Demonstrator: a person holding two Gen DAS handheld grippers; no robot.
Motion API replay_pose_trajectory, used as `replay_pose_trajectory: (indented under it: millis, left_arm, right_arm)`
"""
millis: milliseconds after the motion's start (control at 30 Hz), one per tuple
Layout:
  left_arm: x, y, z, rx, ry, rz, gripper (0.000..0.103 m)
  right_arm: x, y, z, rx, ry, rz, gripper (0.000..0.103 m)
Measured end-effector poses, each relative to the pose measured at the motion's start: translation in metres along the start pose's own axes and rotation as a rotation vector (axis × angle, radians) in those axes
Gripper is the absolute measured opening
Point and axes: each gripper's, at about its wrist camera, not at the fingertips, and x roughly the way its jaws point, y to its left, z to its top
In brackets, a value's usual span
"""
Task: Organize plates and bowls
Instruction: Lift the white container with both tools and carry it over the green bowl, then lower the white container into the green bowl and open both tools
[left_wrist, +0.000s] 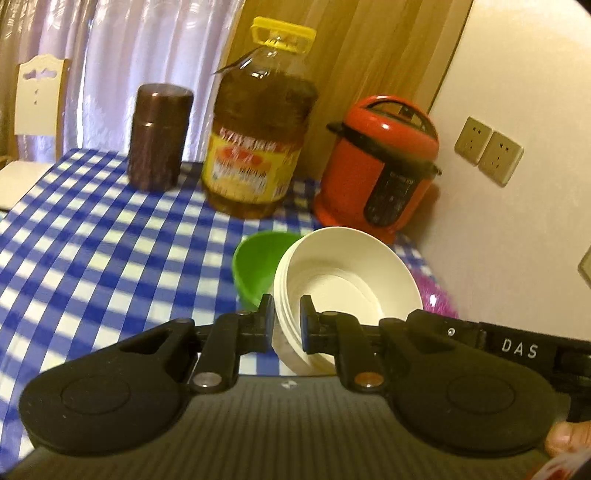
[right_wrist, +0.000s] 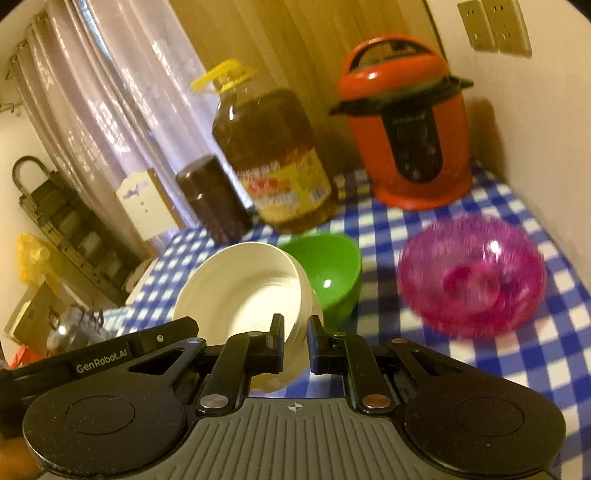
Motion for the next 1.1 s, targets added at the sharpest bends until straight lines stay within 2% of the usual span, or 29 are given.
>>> replay_pose_trajectory:
  millis: [233, 400, 567, 800, 1100]
  left_arm:
    - [0.041, 0.0, 0.017, -0.014, -0.019, 0.0, 0.012]
    - [0.076, 0.014, 0.019, -0.055, 0.009, -0.016, 0.012]
    - [0.1, 0.024, 0.019, -0.057, 0.026, -0.008, 0.012]
    - [0.121, 0.029, 0.023, -0.042, 0.056, 0.019, 0.012]
    - [0.133, 0.028, 0.019, -0.012, 0.095, 0.032, 0.013]
  right_arm:
    - [0.033, -0.018, 0.028, 0.011, -0.025, -0.017, 0.011]
    - [0.064, -0.029, 0.036, 0.011, -0.016, -0.037, 0.011]
    - [0.092, -0.038, 0.039, 0.003, 0.01, -0.055, 0.011]
    - [0.12, -0.036, 0.041, -0.053, 0.038, -0.076, 0.01]
    - [0.131, -0.042, 0.035, -0.069, 0.077, -0.092, 0.01]
